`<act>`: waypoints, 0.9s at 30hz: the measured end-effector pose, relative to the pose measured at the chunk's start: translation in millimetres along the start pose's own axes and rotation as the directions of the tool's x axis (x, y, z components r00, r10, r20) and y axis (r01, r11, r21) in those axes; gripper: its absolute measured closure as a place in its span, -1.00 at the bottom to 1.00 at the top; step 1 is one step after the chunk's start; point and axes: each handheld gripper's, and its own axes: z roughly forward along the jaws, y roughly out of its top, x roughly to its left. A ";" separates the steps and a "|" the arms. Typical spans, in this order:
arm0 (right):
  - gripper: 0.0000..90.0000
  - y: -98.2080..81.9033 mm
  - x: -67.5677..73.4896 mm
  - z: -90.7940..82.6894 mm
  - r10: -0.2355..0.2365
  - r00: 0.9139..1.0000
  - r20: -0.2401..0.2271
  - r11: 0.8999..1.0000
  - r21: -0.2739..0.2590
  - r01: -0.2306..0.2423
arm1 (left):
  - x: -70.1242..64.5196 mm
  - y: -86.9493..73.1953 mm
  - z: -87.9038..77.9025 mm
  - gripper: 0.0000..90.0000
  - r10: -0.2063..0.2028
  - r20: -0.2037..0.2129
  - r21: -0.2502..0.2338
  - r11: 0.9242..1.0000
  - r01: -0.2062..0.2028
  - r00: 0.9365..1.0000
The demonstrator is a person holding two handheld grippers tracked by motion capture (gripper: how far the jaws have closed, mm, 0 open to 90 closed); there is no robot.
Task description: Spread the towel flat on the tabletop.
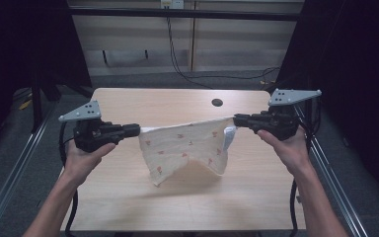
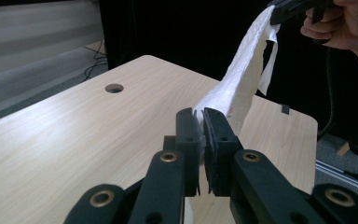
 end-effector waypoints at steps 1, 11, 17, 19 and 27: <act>0.93 1.9 3.2 -2.1 -0.007 1.000 -0.002 1.000 0.000 0.007 | -2.0 2.4 -3.7 0.91 0.003 -0.001 -0.006 1.000 -0.003 1.000; 0.93 13.0 37.4 -29.0 -0.060 0.997 -0.040 0.998 -0.038 0.059 | -29.4 16.4 -35.1 0.91 0.049 0.024 -0.042 0.998 -0.048 0.998; 0.93 6.8 53.7 -32.6 -0.091 0.995 -0.032 0.996 -0.018 0.090 | -28.4 2.8 -28.9 0.90 0.028 0.017 -0.008 1.000 -0.028 0.999; 0.93 -1.6 48.9 -27.7 -0.068 0.997 -0.030 0.998 -0.009 0.067 | -21.3 -7.3 -18.5 0.90 -0.002 0.021 0.010 1.000 0.002 1.000; 0.94 -46.3 11.8 13.9 0.058 0.998 -0.027 0.996 0.071 -0.056 | 5.9 -33.8 27.4 0.90 -0.077 0.001 0.105 0.992 0.077 0.997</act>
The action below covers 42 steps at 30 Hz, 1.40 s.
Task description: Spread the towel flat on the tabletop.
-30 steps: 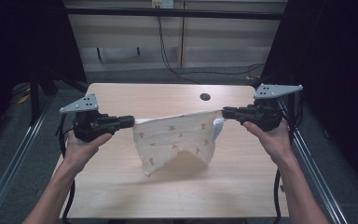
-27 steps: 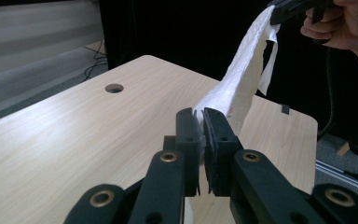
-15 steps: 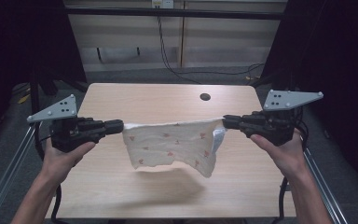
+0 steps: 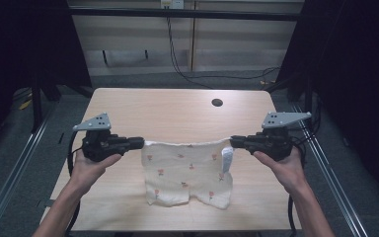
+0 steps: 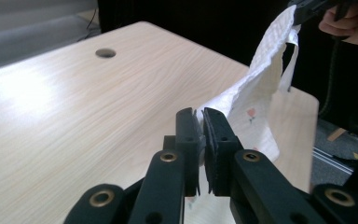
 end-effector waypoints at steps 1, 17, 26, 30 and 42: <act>0.94 -5.3 -10.2 7.5 0.027 1.000 0.009 1.000 0.013 -0.027 | 6.0 -0.5 6.8 0.90 -0.012 -0.003 0.014 1.000 0.012 1.000; 0.93 -21.8 -52.1 57.2 0.082 0.997 0.006 0.993 0.085 -0.082 | 27.2 -28.1 19.6 0.90 -0.085 -0.036 0.063 0.994 0.087 0.996; 0.93 -26.5 -65.5 79.7 0.091 0.995 0.043 0.994 0.063 -0.094 | 50.7 -34.6 39.2 0.90 -0.138 -0.083 0.055 0.988 0.143 0.987; 0.92 -33.8 -83.3 90.8 0.138 0.988 0.061 0.987 0.068 -0.142 | 66.8 -36.4 56.7 0.87 -0.167 -0.080 0.074 0.982 0.173 0.983; 0.87 -35.6 -105.2 112.2 0.175 0.979 0.106 0.976 0.111 -0.187 | 89.6 -37.8 76.0 0.86 -0.201 -0.116 0.074 0.975 0.210 0.973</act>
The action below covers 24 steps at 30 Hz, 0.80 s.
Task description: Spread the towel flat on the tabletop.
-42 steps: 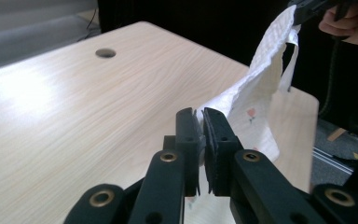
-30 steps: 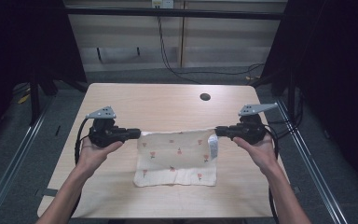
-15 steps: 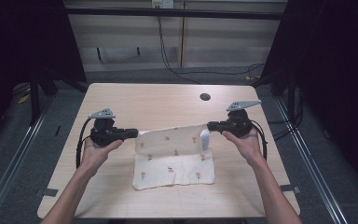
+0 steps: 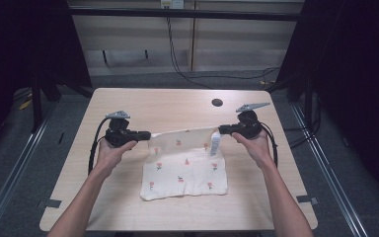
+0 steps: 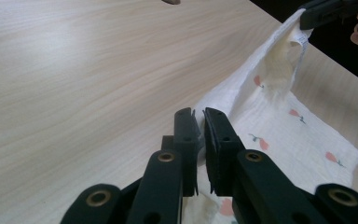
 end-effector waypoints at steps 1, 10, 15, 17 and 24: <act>0.85 0.7 -2.0 2.3 0.003 1.000 0.002 1.000 0.002 -0.003 | 2.4 0.8 1.0 0.86 -0.003 -0.009 -0.006 1.000 0.003 1.000; 0.56 -4.0 -14.8 13.8 0.033 0.998 0.061 0.999 0.005 -0.034 | 10.8 5.1 -0.1 0.56 -0.025 -0.067 -0.030 0.999 0.023 0.997; 0.46 -2.6 -16.4 -1.4 0.042 0.996 0.079 0.999 -0.024 -0.040 | 11.5 -0.2 -7.2 0.51 -0.027 -0.067 -0.020 0.999 0.026 0.997; 0.42 -2.5 -14.2 -7.4 0.026 0.996 0.081 1.000 -0.019 -0.025 | 8.3 -4.1 -9.3 0.50 -0.013 -0.049 -0.004 1.000 0.013 0.999; 0.37 -23.8 5.5 -24.4 -0.026 0.999 0.035 0.999 -0.019 0.027 | -11.1 -28.6 -18.0 0.51 0.017 0.005 0.033 0.999 -0.018 1.000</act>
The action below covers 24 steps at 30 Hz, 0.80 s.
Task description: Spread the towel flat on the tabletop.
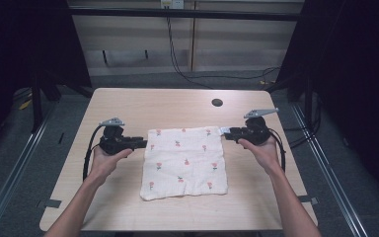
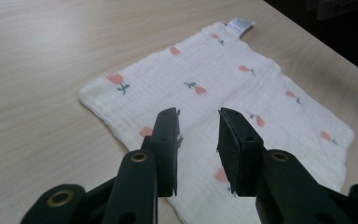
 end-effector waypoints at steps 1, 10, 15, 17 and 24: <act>0.37 -3.9 3.3 -1.4 -0.001 1.000 -0.002 1.000 0.000 0.001 | -3.7 -2.4 -1.4 0.48 0.011 -0.010 0.022 1.000 -0.011 1.000; 0.30 -41.6 44.7 10.0 -0.114 0.993 -0.042 0.981 0.151 0.119 | -30.7 -34.1 -0.1 0.34 0.081 0.068 0.090 0.992 -0.087 0.994; 0.11 -61.9 44.4 26.8 -0.045 0.998 -0.034 0.988 0.147 0.050 | -33.1 -52.1 25.1 0.40 0.070 0.045 0.148 0.986 -0.076 0.997; 0.07 -63.7 43.1 29.4 -0.043 0.998 -0.039 0.989 0.141 0.048 | -34.9 -53.1 28.0 0.40 0.082 0.045 0.174 0.981 -0.088 0.996; 0.23 -67.4 34.4 34.7 -0.086 0.995 0.046 0.986 0.148 0.078 | -34.5 -54.3 29.9 0.31 0.099 0.012 0.161 0.982 -0.100 0.995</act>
